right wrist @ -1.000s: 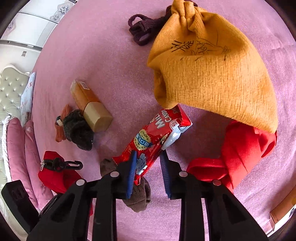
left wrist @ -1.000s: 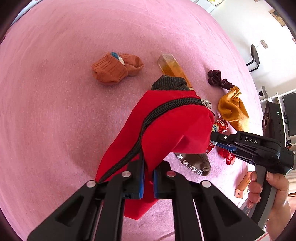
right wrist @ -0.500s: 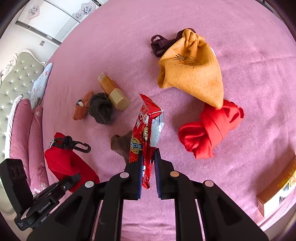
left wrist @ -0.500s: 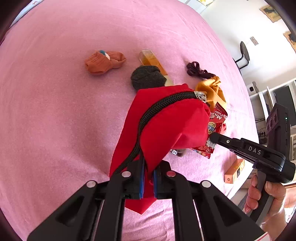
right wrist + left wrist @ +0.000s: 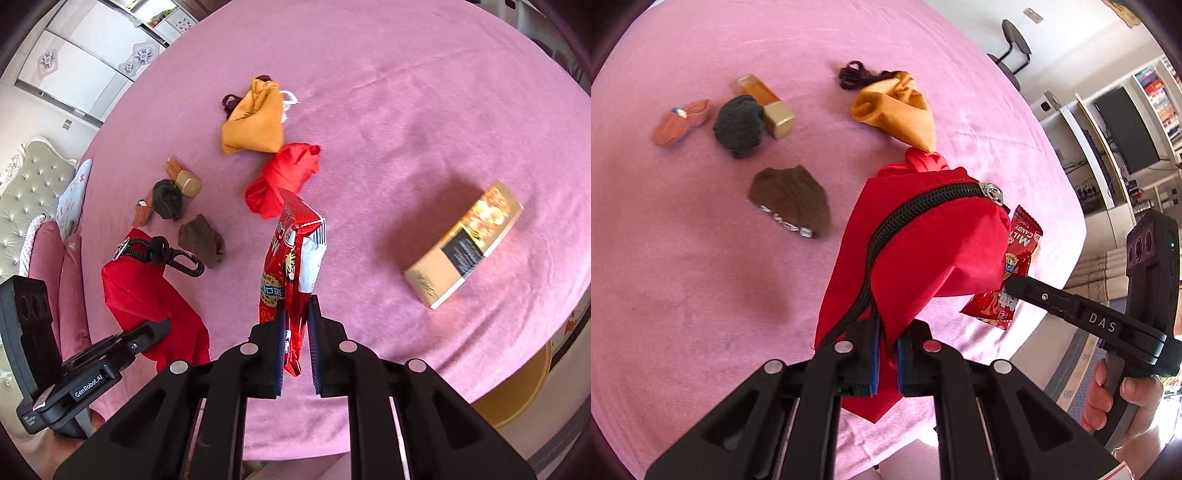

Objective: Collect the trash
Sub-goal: 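Carry pouch and candy wrapper to the yellow bucket and release both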

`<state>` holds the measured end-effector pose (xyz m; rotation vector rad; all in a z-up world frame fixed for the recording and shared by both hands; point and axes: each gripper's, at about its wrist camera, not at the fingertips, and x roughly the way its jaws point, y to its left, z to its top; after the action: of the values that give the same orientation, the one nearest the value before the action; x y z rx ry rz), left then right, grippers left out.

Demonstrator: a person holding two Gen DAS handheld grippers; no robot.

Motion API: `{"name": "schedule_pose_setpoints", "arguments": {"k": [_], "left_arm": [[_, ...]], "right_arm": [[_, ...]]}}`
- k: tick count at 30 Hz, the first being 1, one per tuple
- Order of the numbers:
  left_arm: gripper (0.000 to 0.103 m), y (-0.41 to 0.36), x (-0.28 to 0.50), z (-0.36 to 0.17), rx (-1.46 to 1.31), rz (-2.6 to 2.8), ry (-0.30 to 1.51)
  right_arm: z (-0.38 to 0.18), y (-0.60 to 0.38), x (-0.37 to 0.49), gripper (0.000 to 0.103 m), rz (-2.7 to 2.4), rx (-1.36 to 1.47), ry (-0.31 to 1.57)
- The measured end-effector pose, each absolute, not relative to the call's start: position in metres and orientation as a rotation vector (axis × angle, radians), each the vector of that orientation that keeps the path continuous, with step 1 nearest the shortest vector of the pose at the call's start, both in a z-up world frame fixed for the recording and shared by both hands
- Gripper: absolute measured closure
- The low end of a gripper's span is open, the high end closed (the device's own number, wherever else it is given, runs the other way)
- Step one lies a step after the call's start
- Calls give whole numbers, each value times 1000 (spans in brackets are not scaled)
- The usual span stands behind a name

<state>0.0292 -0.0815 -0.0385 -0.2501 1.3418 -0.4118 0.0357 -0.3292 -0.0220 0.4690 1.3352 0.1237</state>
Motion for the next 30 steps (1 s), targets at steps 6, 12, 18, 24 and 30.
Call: {"name": "schedule_pose_setpoints", "arguments": {"k": [6, 12, 18, 24, 30], "left_arm": [[96, -162, 13, -39, -180, -531, 1378], [96, -258, -9, -50, -92, -658, 1425], [96, -351, -44, -69, 28, -780, 1466], [96, -429, -86, -102, 156, -881, 1525], [96, -475, -121, -141, 237, -917, 1592]], "right_arm": [[-12, -402, -11, 92, 39, 515, 1316], [-9, -481, -64, 92, -66, 571, 1297], [-27, -551, -129, 92, -205, 622, 1327], [-63, -603, -193, 91, -322, 695, 1396], [-97, -631, -235, 91, -366, 792, 1421]]}}
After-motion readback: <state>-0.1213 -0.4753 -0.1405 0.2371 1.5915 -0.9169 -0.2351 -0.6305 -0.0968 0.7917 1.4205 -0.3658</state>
